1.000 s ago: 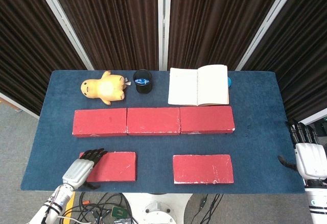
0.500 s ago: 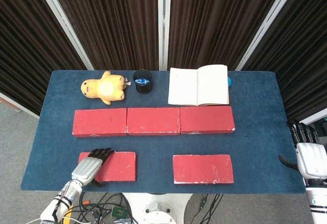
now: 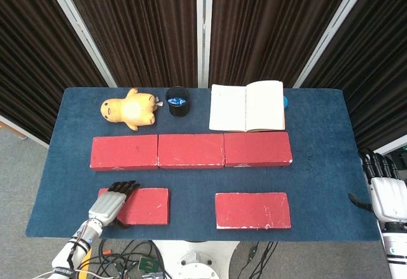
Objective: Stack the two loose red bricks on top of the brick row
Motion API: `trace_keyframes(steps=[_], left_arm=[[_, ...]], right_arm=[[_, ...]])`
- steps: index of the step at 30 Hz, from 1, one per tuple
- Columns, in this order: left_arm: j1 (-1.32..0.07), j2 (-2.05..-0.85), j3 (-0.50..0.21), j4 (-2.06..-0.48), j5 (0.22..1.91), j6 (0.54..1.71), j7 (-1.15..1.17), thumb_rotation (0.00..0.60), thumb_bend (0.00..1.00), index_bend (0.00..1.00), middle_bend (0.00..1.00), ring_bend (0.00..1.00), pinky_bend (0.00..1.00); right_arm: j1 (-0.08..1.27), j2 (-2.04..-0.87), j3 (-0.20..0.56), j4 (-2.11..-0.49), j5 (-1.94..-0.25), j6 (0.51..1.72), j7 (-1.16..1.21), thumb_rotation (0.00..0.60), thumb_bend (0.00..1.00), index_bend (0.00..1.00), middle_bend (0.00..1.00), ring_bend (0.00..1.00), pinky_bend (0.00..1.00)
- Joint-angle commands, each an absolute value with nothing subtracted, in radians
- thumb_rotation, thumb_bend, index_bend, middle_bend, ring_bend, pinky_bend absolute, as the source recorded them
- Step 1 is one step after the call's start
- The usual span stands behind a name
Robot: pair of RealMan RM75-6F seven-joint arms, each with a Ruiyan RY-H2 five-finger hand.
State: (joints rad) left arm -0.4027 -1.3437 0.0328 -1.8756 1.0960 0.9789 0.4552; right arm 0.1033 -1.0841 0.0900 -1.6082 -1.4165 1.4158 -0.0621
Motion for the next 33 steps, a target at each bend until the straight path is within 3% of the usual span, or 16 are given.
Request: trace_keyframes(steps=[1,15,23,33], left_arm=[[-0.414,-1.333,0.037,-1.886,1.078,0.967,0.453,0.6,0.0,0.0,0.0,0.0,0.0],[-0.437,-1.335,0.054,-1.881,1.042,0.98,0.456,0.6,0.0,0.0,0.04,0.0,0.0],[-0.444,-1.349,0.059,-1.877,1.023,1.003,0.472,0.6,0.06,0.0,0.16,0.0,0.0],[-0.458,-1.333,0.072,-1.901,1.008,1.009,0.488,0.6,0.12,0.0,0.2,0.0,0.02]], right_arm=[[0.105,-1.086,0.09,-1.608,-1.409,1.409,-0.065,0.6,0.09,0.0,0.0,0.0,0.0],[0.104,-1.09,0.093,-1.616,-1.391,1.406,-0.078,0.6,0.1,0.0,0.0,0.0,0.0],[0.104,-1.09,0.096,-1.618,-1.378,1.4,-0.08,0.6,0.1,0.0,0.0,0.0,0.0],[0.103,-1.079,0.093,-1.629,-1.373,1.393,-0.082,0.6,0.1,0.0,0.0,0.0,0.0]])
